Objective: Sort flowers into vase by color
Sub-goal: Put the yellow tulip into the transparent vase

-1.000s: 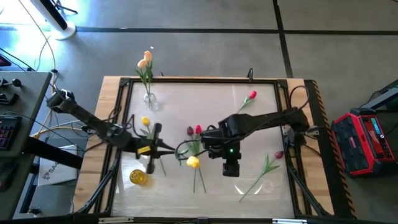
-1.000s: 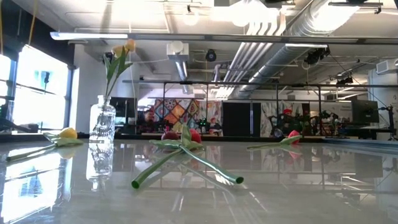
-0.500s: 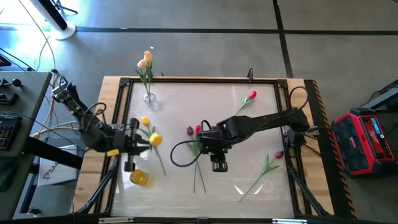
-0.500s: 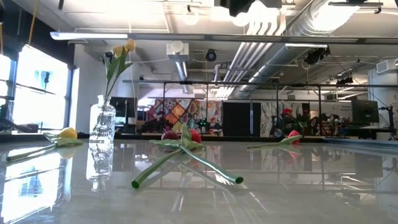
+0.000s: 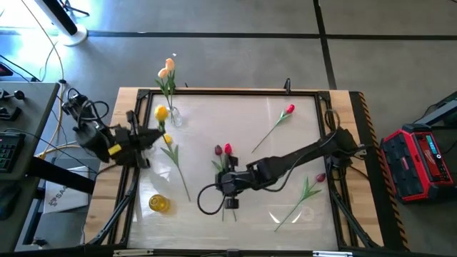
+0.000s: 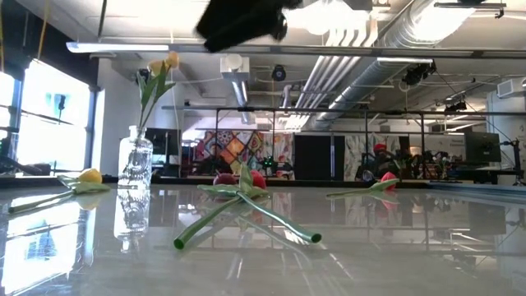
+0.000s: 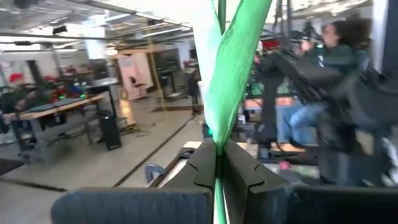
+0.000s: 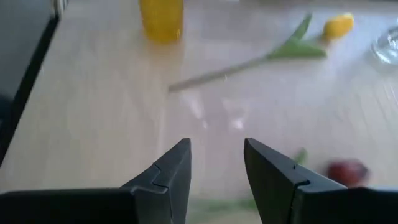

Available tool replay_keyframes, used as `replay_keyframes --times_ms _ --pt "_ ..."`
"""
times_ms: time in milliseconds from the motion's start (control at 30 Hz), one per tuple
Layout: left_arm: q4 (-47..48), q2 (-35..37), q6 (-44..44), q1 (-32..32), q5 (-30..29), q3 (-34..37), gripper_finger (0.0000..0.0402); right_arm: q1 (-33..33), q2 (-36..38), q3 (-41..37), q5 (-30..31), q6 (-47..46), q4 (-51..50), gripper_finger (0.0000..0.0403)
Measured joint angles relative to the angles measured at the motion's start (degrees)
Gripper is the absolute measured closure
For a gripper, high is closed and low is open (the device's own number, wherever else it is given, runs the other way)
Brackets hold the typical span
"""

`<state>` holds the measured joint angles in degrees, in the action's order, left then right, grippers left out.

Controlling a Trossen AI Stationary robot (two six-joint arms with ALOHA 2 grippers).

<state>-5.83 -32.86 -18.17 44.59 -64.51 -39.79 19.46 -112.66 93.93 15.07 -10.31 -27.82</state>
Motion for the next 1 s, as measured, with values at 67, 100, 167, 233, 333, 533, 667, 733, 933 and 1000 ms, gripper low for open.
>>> replay_keyframes --times_ms 67,100,167,233,333,533,667,733,933,1000 --pt "1.33 2.23 -0.01 -1.25 -0.11 0.00 0.0401 -0.47 0.00 -5.38 1.69 -1.05 8.71 0.0265" --pt "2.11 3.28 -0.04 -2.07 -0.14 0.00 0.0401 -0.92 0.00 -8.00 2.94 -1.67 12.61 0.0265" --pt "3.42 5.26 -0.04 -4.02 -0.35 0.00 0.0401 -2.34 -0.04 -13.13 5.62 -3.12 21.54 0.0265" --pt "3.98 7.00 -0.10 -6.47 -0.33 0.36 0.0401 -4.23 -0.04 -17.97 7.26 -5.00 30.36 0.0265" --pt "3.02 9.53 -0.11 -11.18 -0.79 1.84 0.0401 -7.34 -0.04 -24.03 7.19 -7.21 42.23 0.0265" --pt "-2.98 13.08 -0.54 -22.66 -1.42 7.11 0.0401 -14.11 -0.04 -30.19 0.12 -7.67 58.12 0.0265" --pt "-2.99 13.77 -0.41 -29.21 6.39 9.31 0.0401 -17.49 -0.04 -30.27 -6.46 -7.32 59.90 0.0265" --pt "-3.03 13.77 0.24 -31.73 9.70 9.85 0.0401 -18.56 -0.04 -30.27 -8.21 -7.21 59.91 0.0265" --pt "-3.31 13.77 3.13 -39.46 16.59 12.70 0.0401 -20.15 -0.04 -30.27 -10.07 -5.71 60.07 0.0265" --pt "-3.25 13.71 4.49 -42.49 18.28 13.70 0.0401 -20.36 -0.04 -30.27 -10.19 -5.70 60.07 0.0265"
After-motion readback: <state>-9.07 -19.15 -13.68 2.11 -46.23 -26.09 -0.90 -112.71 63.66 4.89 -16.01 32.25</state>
